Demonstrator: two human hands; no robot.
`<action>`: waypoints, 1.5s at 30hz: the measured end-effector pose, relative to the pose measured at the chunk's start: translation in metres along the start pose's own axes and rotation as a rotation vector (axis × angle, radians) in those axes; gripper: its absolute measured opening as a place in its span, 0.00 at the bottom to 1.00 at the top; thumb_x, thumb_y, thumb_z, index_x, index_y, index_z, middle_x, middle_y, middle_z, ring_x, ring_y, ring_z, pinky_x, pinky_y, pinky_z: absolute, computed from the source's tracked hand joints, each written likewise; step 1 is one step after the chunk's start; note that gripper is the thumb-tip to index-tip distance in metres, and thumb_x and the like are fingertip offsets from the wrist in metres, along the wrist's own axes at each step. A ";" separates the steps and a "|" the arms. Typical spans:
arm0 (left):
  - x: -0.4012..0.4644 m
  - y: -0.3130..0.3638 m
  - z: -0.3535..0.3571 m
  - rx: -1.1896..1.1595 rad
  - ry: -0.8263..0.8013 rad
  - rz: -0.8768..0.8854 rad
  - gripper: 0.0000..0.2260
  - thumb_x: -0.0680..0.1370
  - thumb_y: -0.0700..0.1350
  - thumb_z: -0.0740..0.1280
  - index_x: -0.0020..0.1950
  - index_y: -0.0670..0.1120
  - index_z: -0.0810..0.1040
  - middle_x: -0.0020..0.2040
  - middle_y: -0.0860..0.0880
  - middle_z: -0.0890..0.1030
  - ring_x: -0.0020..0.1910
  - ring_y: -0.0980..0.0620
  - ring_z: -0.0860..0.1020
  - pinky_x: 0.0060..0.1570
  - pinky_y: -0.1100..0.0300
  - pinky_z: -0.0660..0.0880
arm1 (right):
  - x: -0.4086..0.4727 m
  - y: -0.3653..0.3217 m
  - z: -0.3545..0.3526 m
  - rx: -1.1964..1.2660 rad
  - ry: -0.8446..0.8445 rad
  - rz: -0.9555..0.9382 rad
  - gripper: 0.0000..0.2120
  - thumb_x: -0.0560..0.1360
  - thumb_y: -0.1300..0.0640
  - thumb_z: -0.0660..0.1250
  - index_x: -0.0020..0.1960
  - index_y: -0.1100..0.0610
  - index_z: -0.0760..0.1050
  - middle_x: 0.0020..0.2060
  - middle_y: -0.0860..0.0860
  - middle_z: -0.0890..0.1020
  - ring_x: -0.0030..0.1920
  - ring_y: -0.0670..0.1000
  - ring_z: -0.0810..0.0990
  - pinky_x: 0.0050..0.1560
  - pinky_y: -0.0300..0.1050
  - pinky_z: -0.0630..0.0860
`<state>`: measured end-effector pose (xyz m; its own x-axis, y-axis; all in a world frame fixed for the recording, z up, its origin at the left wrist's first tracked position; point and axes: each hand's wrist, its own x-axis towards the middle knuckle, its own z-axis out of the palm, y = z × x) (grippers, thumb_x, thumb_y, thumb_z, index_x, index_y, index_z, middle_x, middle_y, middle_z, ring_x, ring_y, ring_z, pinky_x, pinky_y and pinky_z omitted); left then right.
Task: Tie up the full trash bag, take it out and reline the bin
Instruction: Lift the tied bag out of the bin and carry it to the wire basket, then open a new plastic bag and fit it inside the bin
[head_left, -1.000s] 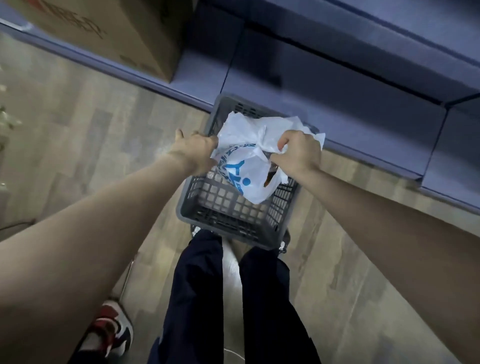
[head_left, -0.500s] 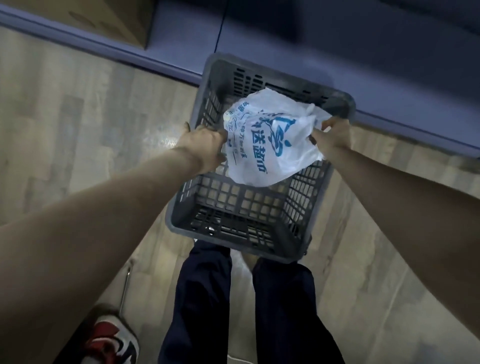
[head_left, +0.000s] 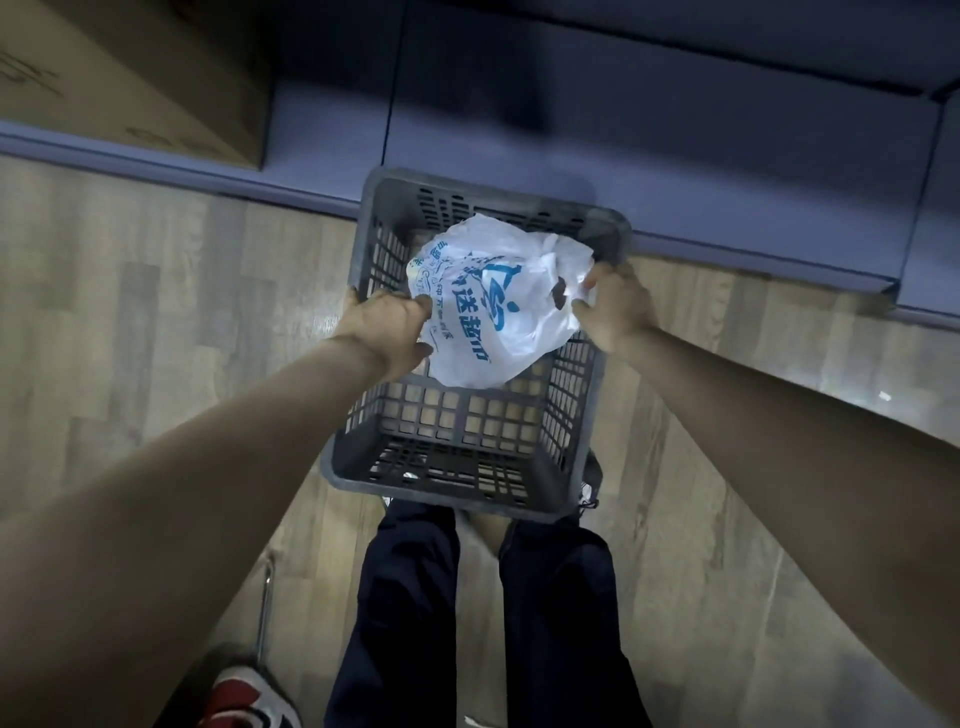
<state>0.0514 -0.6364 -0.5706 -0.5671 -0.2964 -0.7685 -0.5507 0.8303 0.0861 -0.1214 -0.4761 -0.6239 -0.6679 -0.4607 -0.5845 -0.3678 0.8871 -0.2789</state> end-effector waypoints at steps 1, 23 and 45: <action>-0.003 0.006 -0.006 0.007 0.001 0.002 0.17 0.79 0.51 0.62 0.65 0.45 0.68 0.60 0.43 0.76 0.64 0.43 0.72 0.71 0.39 0.55 | -0.007 0.001 -0.007 -0.001 -0.013 0.004 0.16 0.77 0.57 0.63 0.63 0.62 0.70 0.64 0.60 0.70 0.60 0.60 0.74 0.55 0.44 0.70; -0.170 0.274 -0.118 0.328 0.068 0.569 0.18 0.78 0.49 0.60 0.66 0.45 0.67 0.65 0.44 0.72 0.68 0.46 0.66 0.70 0.43 0.54 | -0.289 0.163 -0.196 0.155 0.029 0.452 0.20 0.77 0.51 0.60 0.66 0.59 0.68 0.62 0.60 0.74 0.62 0.59 0.75 0.58 0.50 0.73; -0.365 0.727 -0.080 0.998 0.188 1.279 0.19 0.79 0.47 0.62 0.69 0.45 0.66 0.66 0.44 0.71 0.67 0.44 0.68 0.68 0.47 0.61 | -0.599 0.475 -0.267 0.597 0.247 0.963 0.21 0.77 0.52 0.61 0.69 0.54 0.66 0.66 0.57 0.69 0.65 0.57 0.72 0.64 0.48 0.70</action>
<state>-0.1905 0.0378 -0.1767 -0.4203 0.7976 -0.4327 0.8597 0.5026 0.0913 -0.0688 0.2133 -0.2028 -0.6372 0.4783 -0.6044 0.6819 0.7153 -0.1528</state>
